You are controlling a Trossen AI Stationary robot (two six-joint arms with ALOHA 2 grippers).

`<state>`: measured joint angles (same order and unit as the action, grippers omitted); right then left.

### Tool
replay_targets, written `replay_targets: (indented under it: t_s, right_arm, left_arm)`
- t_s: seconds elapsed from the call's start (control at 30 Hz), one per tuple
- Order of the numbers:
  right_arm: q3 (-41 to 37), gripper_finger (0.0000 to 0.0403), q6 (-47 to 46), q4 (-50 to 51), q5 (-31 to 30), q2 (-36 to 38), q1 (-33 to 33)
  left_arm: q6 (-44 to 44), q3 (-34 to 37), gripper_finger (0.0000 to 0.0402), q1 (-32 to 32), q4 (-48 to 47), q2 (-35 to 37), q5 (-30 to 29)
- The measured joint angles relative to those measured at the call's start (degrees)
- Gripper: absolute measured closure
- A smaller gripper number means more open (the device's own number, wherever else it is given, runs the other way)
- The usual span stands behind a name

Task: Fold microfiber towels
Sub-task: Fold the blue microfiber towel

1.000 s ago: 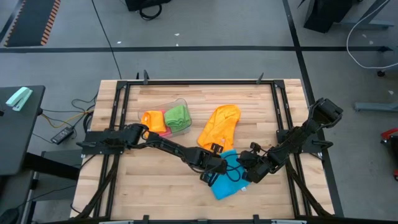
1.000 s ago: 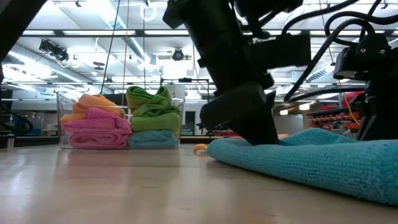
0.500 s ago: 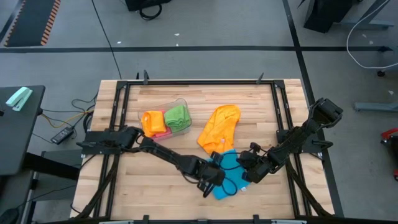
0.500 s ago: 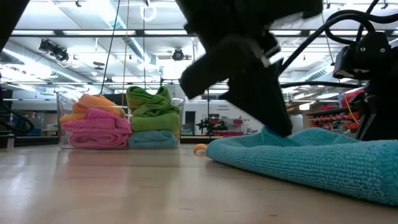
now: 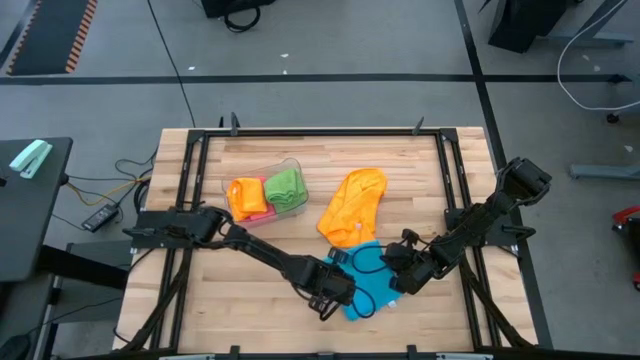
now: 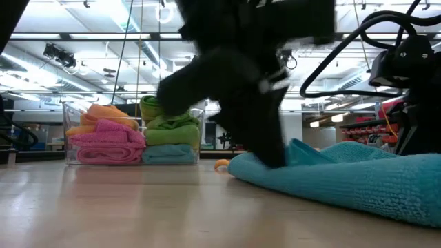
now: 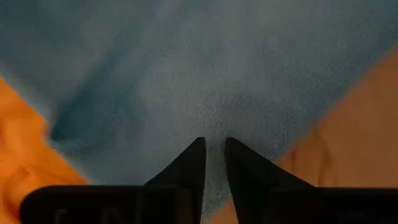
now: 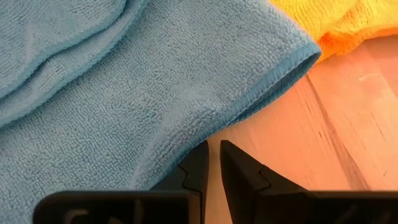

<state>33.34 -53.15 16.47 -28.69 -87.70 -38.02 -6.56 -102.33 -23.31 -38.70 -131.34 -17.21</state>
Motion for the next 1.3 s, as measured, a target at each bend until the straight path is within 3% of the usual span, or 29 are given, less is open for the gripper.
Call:
replay_targets:
  t_s: [0.47,0.67,0.83,1.1,1.3]
  right_arm:
    - [0.02,0.0354,15.50,2.88,-0.07,0.00,0.02]
    - [0.27,0.0354,16.31,4.14,-0.20,0.07,0.02]
    - [0.79,0.0354,16.19,2.48,-0.13,0.07,0.02]
    - [0.79,0.0354,16.12,-3.45,-0.09,0.07,0.02]
    - [0.83,0.0354,16.12,-5.68,-0.11,0.04,-0.02]
  left_arm:
    - [8.98,-0.28,0.0330,-1.78,-8.48,-0.55,4.39]
    - [11.81,-0.27,0.0324,-3.55,-12.60,-0.53,4.49]
    - [11.48,-1.39,0.0327,-4.60,-15.01,-0.74,4.51]
    - [8.45,-11.09,0.0352,-7.13,-21.68,-1.02,5.98]
    - [4.23,-11.91,0.0357,-9.04,-24.98,-1.14,4.09]
